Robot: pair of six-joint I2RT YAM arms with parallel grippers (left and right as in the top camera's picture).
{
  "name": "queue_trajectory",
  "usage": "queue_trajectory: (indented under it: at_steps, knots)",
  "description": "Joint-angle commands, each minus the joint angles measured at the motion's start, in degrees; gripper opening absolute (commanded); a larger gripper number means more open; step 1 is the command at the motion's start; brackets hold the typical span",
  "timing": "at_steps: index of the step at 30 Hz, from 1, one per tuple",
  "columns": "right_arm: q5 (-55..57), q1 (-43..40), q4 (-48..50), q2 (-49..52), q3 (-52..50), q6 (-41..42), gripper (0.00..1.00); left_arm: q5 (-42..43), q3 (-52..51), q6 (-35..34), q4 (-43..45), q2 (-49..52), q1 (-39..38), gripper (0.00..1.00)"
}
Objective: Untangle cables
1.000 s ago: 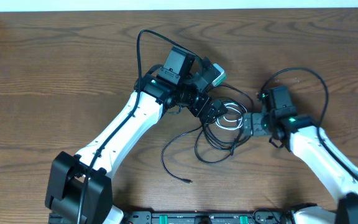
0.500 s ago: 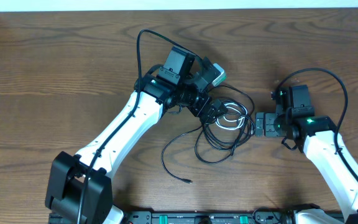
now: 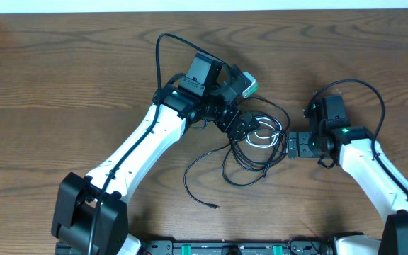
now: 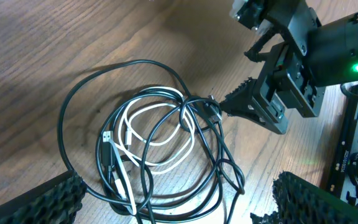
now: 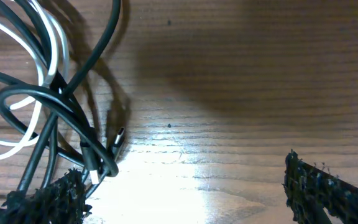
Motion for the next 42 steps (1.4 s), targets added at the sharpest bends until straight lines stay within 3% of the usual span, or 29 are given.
queue_trajectory:
  at_steps: [1, 26, 36, 42]
  knots:
    - [-0.4, -0.1, 0.1, 1.2, -0.2, -1.0, 0.99, -0.5, 0.8, 1.0, 0.1, 0.1, 0.2, 0.98]
    - [0.9, -0.1, 11.1, 8.1, -0.2, -1.0, 0.99, -0.5, 0.8, 1.0, 0.1, 0.2, 0.2, 0.98]
    - [0.8, 0.8, 15.1, 15.4, -0.2, -0.7, 0.99, -0.5, 0.8, 1.0, 0.1, 0.2, 0.2, 0.98]
    - [0.3, 0.8, 15.0, 12.2, 0.1, 0.8, 0.99, -0.5, 0.8, 1.0, 0.1, 0.2, 0.2, 0.98]
